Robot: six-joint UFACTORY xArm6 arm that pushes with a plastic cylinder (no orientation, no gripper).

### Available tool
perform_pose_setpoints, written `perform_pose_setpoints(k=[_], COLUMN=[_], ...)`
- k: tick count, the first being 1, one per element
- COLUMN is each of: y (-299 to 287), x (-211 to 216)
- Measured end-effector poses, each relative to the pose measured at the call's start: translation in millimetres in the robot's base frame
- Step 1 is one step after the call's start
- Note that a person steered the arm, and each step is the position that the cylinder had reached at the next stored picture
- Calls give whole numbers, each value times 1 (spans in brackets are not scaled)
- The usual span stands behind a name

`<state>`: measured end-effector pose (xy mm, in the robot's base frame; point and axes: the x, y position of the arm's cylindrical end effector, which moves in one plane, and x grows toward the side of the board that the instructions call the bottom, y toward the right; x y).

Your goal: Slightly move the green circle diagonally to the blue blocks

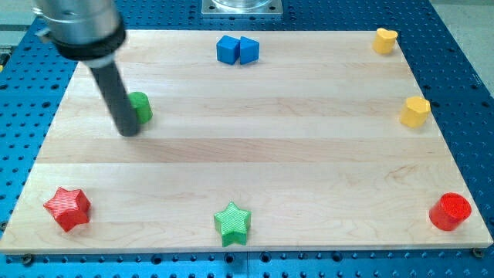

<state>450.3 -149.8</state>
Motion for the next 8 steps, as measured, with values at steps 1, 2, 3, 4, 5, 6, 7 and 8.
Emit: perform_pose_setpoints(k=[1,2,3,4,5,6,7,8], y=[33,15,-21,-54,-58,-49,-49,-49], x=[0,0,4,-10,-61,-89,-82,-29])
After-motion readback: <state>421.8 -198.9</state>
